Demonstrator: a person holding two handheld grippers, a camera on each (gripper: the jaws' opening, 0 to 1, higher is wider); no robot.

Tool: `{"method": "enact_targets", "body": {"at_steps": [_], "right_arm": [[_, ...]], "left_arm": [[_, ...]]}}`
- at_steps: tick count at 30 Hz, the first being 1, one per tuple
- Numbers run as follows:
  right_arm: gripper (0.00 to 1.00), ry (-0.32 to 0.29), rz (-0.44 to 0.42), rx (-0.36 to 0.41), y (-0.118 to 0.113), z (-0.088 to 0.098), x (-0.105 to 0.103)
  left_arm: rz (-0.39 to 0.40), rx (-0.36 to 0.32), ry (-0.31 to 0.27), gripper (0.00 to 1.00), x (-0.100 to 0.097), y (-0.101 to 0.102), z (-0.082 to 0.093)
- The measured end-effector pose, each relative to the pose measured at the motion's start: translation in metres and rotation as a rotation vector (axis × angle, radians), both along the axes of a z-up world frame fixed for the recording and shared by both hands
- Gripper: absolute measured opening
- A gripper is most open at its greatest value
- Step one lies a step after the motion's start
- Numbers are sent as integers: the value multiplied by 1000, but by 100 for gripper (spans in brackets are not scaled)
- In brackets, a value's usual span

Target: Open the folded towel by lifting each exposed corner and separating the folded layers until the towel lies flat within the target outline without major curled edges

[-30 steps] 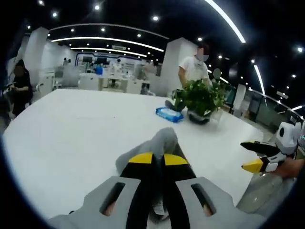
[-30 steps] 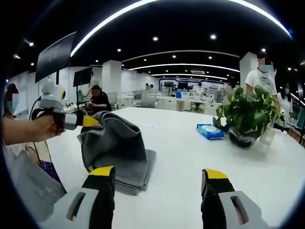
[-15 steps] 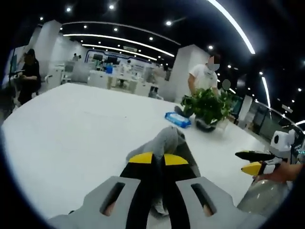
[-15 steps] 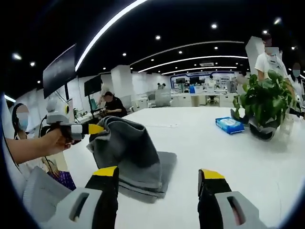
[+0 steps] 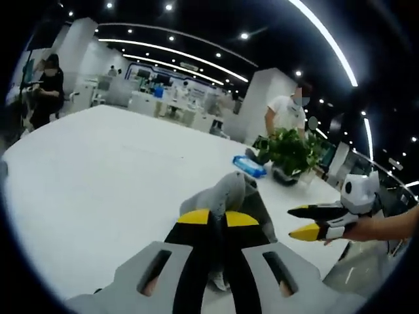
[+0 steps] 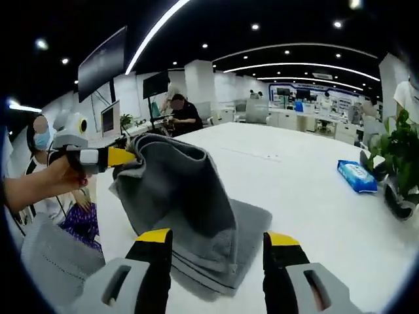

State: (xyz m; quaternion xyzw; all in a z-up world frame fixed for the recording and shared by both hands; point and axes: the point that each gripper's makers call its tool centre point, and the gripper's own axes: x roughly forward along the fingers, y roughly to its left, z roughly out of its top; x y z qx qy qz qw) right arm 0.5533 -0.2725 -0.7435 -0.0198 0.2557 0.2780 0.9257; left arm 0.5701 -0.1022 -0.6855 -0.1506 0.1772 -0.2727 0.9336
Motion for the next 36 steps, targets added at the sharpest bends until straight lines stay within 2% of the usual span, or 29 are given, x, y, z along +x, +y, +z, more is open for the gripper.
{"method": "enact_targets", "body": {"at_steps": [3,5,6,7,9,11,15,18,24,29,33,36], "right_arm": [[50,27,9,20,7,-12,10],[49,36,26,-2,9,-22,14],[48,48,28,-3,10,-27,15],[46,87,31,11,13,-32,14],[38,107,33,15,16,-36,14],[32,115,59,-12,23,-39,13],[12,138,78,-14,33,-38,11],[1,121,90,-40,39,-30,11],[0,79,133,-15,64,-4,13],[0,59,151,58,91,22,22],[0,48,178,87,113,35,28],[0,37,206,89,129,37,31]], "left_arm": [[5,-11,1,4,-2,3,-1],[9,-12,1,4,-3,5,-3],[8,-13,3,4,-3,6,-4],[6,-16,5,4,-4,7,-4],[13,-21,6,4,-4,9,-6],[21,-31,10,4,-3,11,-6],[35,-32,11,4,-4,13,-9],[33,-22,10,4,-6,15,-11],[33,9,2,4,-9,22,-19],[65,-9,15,5,-9,34,-25],[83,-11,28,5,-10,42,-32],[97,-22,44,5,-11,47,-38]]}}
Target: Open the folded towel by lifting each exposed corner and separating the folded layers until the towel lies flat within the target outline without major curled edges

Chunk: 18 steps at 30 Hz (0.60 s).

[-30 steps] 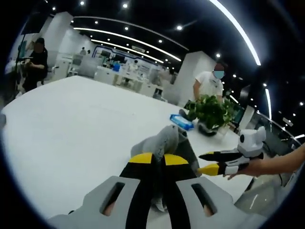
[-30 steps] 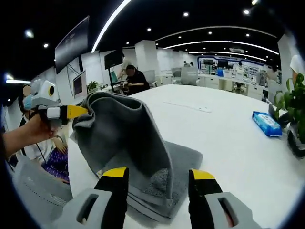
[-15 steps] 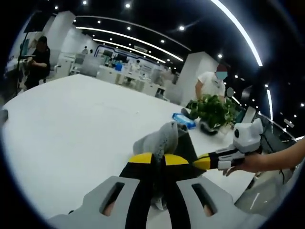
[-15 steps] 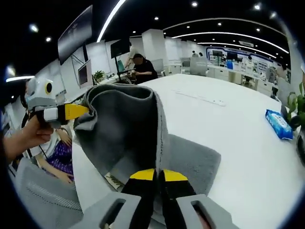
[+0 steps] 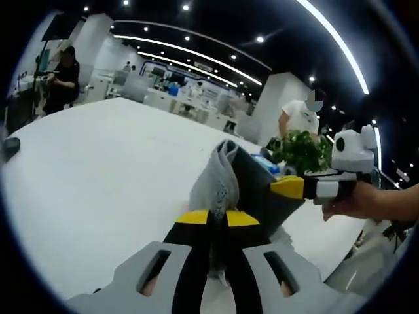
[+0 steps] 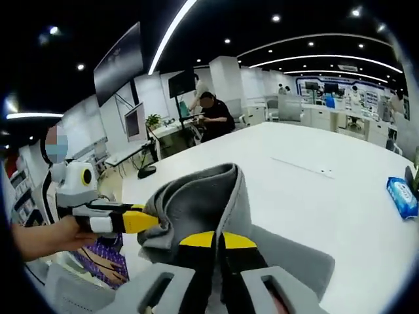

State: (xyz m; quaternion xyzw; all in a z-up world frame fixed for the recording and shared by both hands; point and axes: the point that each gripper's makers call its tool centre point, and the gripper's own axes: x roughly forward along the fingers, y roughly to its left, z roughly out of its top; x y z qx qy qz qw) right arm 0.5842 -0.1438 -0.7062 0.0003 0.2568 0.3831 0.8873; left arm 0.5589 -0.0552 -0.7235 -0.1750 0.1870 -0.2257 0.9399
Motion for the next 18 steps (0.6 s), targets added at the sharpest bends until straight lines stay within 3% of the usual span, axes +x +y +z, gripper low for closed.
{"method": "enact_targets", "body": {"at_steps": [10,18], "right_arm": [[0,40,70,28,52,-17,-2],[0,66,114,30,81,-31,-4]], "left_arm": [[47,-8,53,5,-5,16,-19],[94,-14,102,6,-8,33,-35]]}}
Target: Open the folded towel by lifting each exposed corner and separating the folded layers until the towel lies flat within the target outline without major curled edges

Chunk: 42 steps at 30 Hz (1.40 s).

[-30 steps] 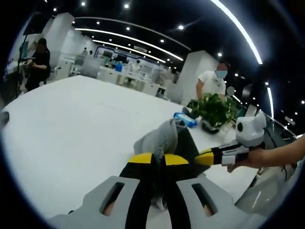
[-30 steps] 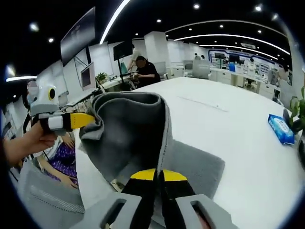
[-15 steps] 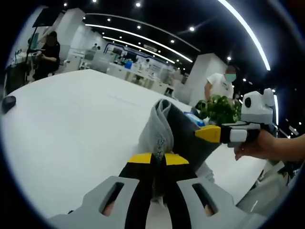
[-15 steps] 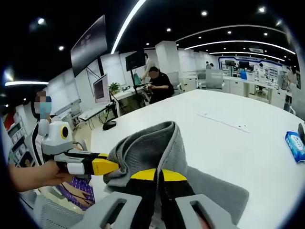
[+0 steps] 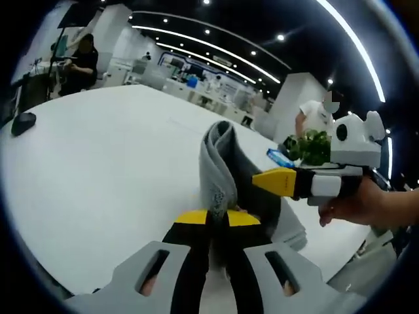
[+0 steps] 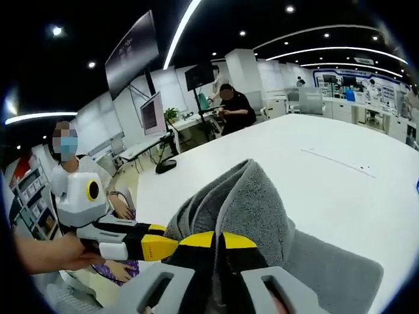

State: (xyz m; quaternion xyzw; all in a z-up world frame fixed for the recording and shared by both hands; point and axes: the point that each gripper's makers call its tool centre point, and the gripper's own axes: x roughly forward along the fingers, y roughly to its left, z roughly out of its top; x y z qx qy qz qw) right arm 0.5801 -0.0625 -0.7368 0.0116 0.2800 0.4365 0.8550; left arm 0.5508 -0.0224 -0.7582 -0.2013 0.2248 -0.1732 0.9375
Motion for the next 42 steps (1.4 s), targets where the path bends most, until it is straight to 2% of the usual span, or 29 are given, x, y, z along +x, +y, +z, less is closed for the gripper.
{"method": "enact_targets", "body": {"at_steps": [6,12,16,20,23,25,32,38,42], "right_arm": [[1,37,9,10,10,-10,0],[4,31,30,1,15,-12,-2],[7,58,31,48,18,-4,-5],[9,20,42,44,19,5,-5],[11,22,34,53,16,8,-3],[12,21,25,52,12,9,0],[15,23,-32,40,-19,8,12],[18,6,-91,-9,-58,-1,24],[20,6,-140,-38,-84,-8,31]], "left_arm": [[27,-10,34,6,-7,8,-11],[48,-24,55,7,-11,11,-14],[57,-35,57,8,-15,14,-12],[74,-27,58,9,-18,20,-10],[98,-15,68,9,-19,28,-10],[117,-7,51,9,-20,33,-5],[131,-32,27,9,-14,35,8],[96,-19,40,9,-7,22,2],[77,30,52,11,-4,16,-5]]}}
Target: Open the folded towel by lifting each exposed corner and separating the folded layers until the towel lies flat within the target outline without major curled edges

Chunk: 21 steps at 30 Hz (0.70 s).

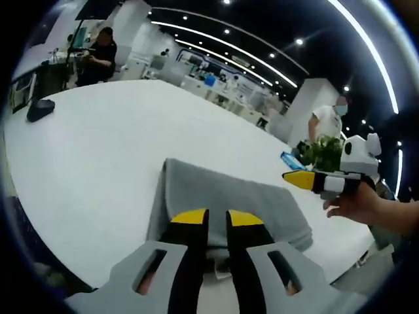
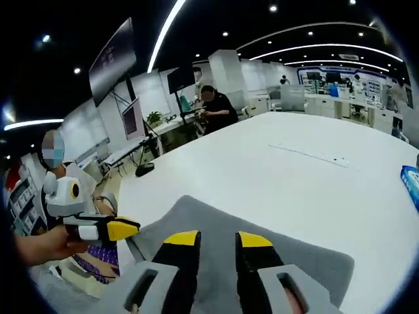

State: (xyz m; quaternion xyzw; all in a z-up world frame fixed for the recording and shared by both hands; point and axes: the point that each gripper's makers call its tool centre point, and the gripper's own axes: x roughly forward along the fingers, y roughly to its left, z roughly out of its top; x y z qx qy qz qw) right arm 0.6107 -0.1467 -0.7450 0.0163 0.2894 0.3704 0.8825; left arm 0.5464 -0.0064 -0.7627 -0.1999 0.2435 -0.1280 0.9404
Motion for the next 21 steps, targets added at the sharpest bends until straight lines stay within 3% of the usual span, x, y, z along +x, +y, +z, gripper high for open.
{"method": "enact_targets", "body": {"at_steps": [4,12,21], "right_arm": [[21,30,-39,-47,-25,-17,4],[24,67,-101,-144,-72,-49,9],[27,91,-74,-262,-87,-79,-1]], "left_arm": [[-14,72,13,19,5,-4,-10],[-42,151,91,22,6,-8,-38],[-52,196,121,22,3,-6,-50]]}}
